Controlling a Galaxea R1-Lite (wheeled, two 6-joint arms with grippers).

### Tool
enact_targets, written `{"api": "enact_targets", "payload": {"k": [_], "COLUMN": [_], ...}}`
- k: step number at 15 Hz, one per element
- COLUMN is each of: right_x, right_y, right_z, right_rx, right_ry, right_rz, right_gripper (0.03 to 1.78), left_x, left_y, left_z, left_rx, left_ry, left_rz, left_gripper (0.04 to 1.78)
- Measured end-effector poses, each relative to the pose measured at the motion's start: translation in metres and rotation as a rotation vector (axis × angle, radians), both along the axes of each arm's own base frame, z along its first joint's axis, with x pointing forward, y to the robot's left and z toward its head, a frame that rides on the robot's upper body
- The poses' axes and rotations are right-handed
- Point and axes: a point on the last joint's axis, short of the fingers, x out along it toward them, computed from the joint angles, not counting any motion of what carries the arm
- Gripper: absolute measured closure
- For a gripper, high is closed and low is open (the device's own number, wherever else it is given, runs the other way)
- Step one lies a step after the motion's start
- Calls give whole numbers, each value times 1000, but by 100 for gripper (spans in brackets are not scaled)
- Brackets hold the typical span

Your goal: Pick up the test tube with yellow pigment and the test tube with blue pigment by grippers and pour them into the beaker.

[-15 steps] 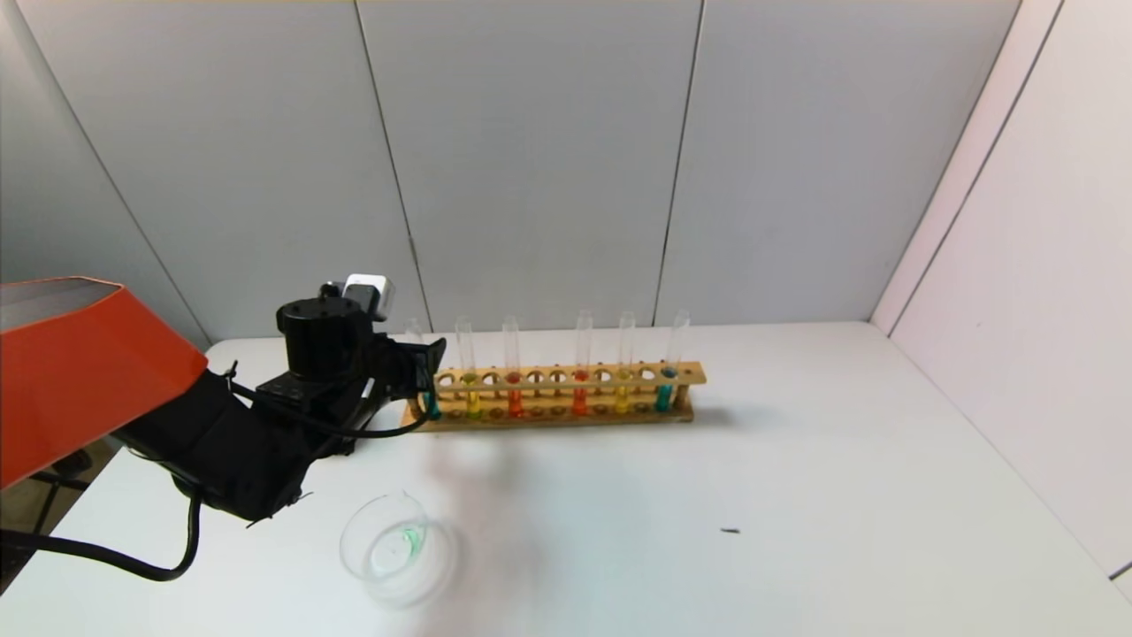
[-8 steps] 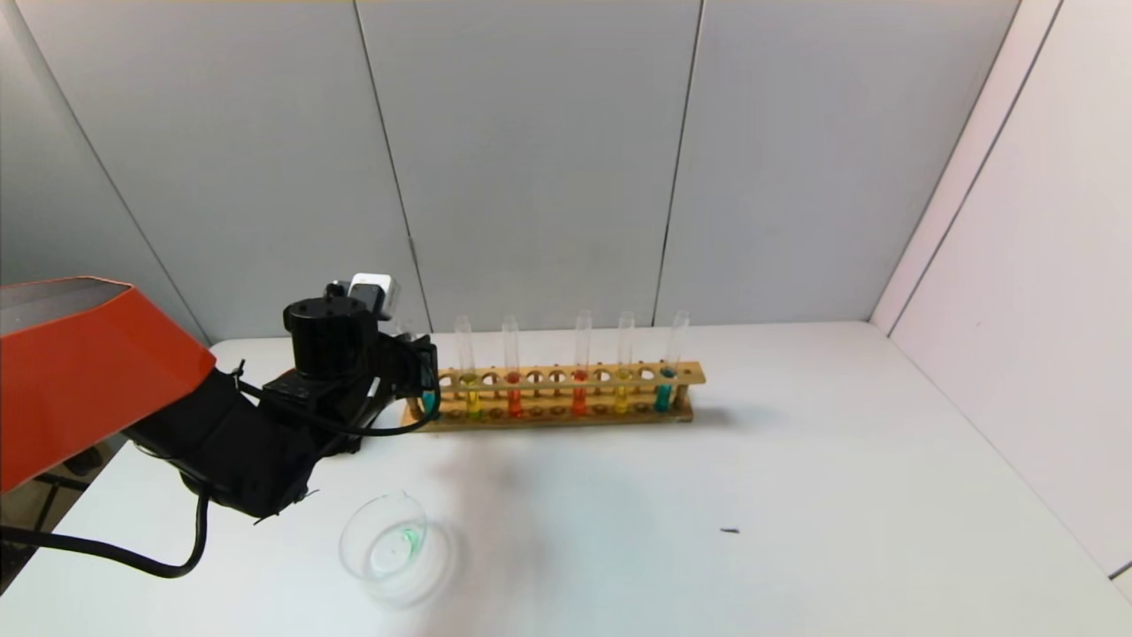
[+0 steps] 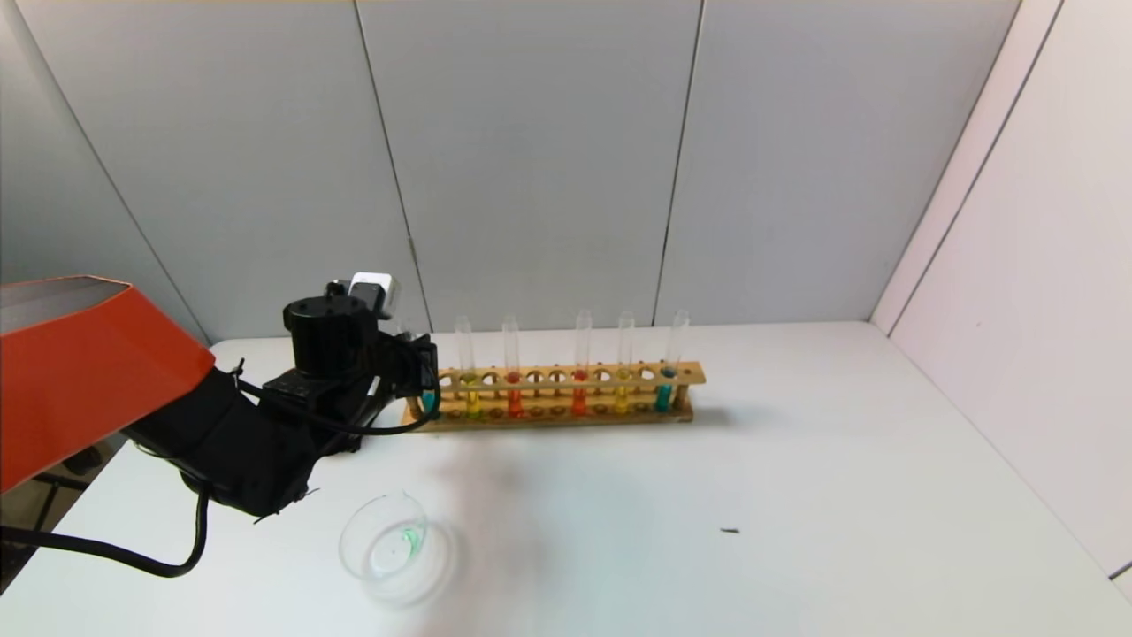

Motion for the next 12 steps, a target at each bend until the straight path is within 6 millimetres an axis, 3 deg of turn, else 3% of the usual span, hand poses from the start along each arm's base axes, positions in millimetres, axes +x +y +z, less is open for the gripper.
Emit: {"api": "enact_targets", "payload": {"k": [12], "right_x": [0], "right_y": [0], "right_z": [0], "right_rx": [0], "right_ry": [0], "right_rz": [0], "right_gripper": [11], "left_x": [-6], "left_y": [-1], "left_z": [55], "left_rx": [40], "left_ry": [-14], "left_rz": [31], "left_gripper": [150]}}
